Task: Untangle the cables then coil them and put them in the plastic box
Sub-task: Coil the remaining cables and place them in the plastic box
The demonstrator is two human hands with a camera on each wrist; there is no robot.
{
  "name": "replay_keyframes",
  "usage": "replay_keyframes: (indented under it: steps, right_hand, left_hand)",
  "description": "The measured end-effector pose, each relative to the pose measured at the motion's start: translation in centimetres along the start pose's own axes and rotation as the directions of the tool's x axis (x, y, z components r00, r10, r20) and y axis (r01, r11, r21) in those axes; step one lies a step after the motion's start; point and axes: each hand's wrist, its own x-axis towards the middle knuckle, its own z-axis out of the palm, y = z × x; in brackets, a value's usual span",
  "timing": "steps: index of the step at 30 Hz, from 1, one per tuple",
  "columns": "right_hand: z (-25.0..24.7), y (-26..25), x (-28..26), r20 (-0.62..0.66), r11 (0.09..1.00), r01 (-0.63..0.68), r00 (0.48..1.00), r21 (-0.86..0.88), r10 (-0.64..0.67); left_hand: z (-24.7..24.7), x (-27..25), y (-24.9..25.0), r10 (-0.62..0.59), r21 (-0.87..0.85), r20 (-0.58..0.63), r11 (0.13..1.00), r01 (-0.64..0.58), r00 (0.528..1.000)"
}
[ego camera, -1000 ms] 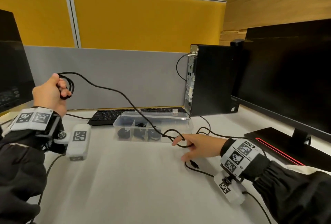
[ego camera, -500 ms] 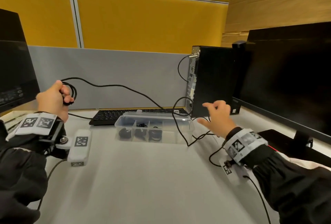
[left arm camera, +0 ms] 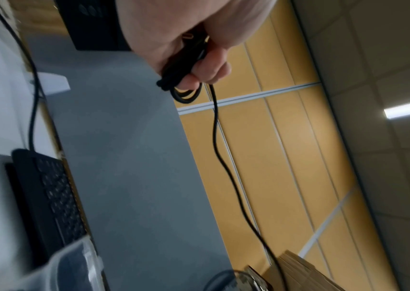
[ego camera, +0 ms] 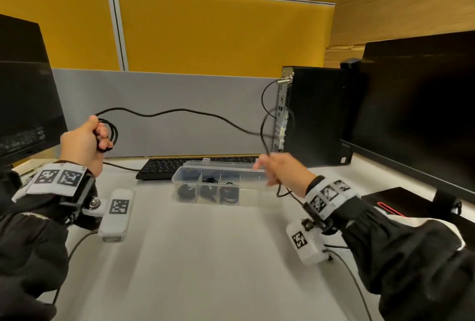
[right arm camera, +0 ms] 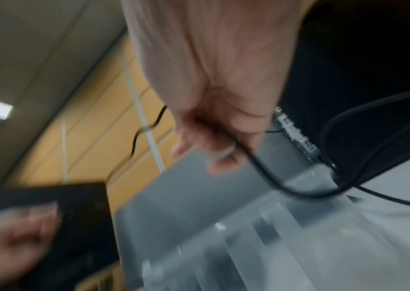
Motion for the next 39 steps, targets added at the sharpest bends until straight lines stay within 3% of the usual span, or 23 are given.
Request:
replay_keyframes:
  steps: [3, 5, 9, 12, 14, 17, 20, 24, 27, 29, 30, 32, 33, 34, 35, 37, 38, 39]
  right_hand:
    - [-4.0, -2.2, 1.0, -0.316, 0.980, 0.004, 0.947, 0.197, 0.059]
    - [-6.9, -3.0, 1.3, -0.439, 0.980, 0.057, 0.898, 0.190, 0.033]
    - [-11.7, -3.8, 1.3, -0.534, 0.988, 0.121, 0.844, 0.092, -0.054]
    - [-13.3, -3.8, 1.2, -0.578, 0.959, 0.168, 0.816, 0.229, -0.005]
    - [-13.1, -3.4, 0.8, -0.498, 0.910, 0.165, 0.866, 0.380, 0.051]
    - [-11.7, -3.3, 0.2, -0.210, 0.845, 0.062, 0.976, 0.531, 0.060]
    - [-9.9, -3.9, -0.4, -0.033, 0.850, 0.020, 0.999, 0.527, -0.003]
    - [-8.8, -4.9, -0.8, 0.044, 0.878, 0.042, 0.996, 0.477, -0.071]
    - [-9.9, -4.2, -1.3, 0.097, 0.965, 0.019, 0.994, 0.262, -0.046]
    - [-10.8, -3.2, -1.5, 0.124, 0.992, -0.067, 0.989, -0.110, 0.080]
    - [-11.1, -2.5, -1.5, 0.113, 0.923, -0.124, 0.978, -0.363, 0.176]
    - [-11.8, -0.7, -1.2, 0.041, 0.620, -0.194, 0.938, -0.760, 0.344]
    - [-12.2, -0.1, -1.0, -0.014, 0.503, -0.224, 0.922, -0.835, 0.387]
    - [-12.5, 0.3, -0.7, -0.071, 0.468, -0.268, 0.915, -0.842, 0.398]
    - [-13.1, 0.3, -0.5, -0.125, 0.517, -0.324, 0.915, -0.793, 0.383]
    - [-14.4, -0.9, 0.1, -0.220, 0.792, -0.387, 0.922, -0.472, 0.318]
    - [-15.1, -1.9, 0.5, -0.272, 0.909, -0.343, 0.922, -0.235, 0.277]
    - [-15.7, -2.9, 0.8, -0.337, 0.970, -0.245, 0.913, 0.003, 0.231]
  left_hand:
    - [-1.7, 1.8, -0.5, -0.008, 0.002, -0.077, 1.000, 0.009, 0.997]
    - [-3.2, 3.3, -0.9, -0.021, -0.004, -0.139, 1.000, 0.021, 0.990]
    - [-6.9, 5.4, -1.7, -0.058, 0.062, -0.295, 0.995, 0.080, 0.954]
    - [-7.5, 5.1, -1.8, -0.056, 0.135, -0.333, 0.985, 0.107, 0.941]
    - [-6.3, 4.1, -1.7, -0.047, 0.167, -0.317, 0.980, 0.105, 0.947]
    - [-2.8, 1.9, -2.2, 0.031, 0.214, -0.188, 0.977, 0.010, 0.982]
    - [1.4, -0.7, -3.3, 0.046, 0.260, 0.025, 0.964, -0.051, 0.999]
    - [4.7, -2.5, -3.4, 0.045, 0.342, 0.198, 0.933, -0.112, 0.979]
    - [4.5, -1.1, -2.4, 0.084, 0.316, 0.133, 0.941, -0.122, 0.988]
    - [3.3, 0.5, -1.9, 0.095, 0.339, 0.090, 0.933, -0.121, 0.991]
    - [2.5, 1.1, -1.8, 0.098, 0.356, 0.077, 0.927, -0.119, 0.992]
    - [1.2, 2.4, -2.0, 0.108, 0.401, 0.067, 0.907, -0.126, 0.992]
    - [0.7, 2.7, -2.1, 0.108, 0.420, 0.056, 0.899, -0.121, 0.993]
    - [0.3, 2.9, -2.0, 0.104, 0.423, 0.041, 0.899, -0.112, 0.994]
    - [-0.1, 3.1, -2.0, 0.098, 0.426, 0.030, 0.899, -0.101, 0.995]
    - [-0.8, 3.4, -2.2, 0.088, 0.444, 0.023, 0.892, -0.089, 0.996]
    - [-1.1, 3.4, -2.3, 0.078, 0.460, 0.021, 0.884, -0.079, 0.997]
    - [-1.3, 3.4, -2.3, 0.074, 0.466, 0.014, 0.882, -0.071, 0.997]
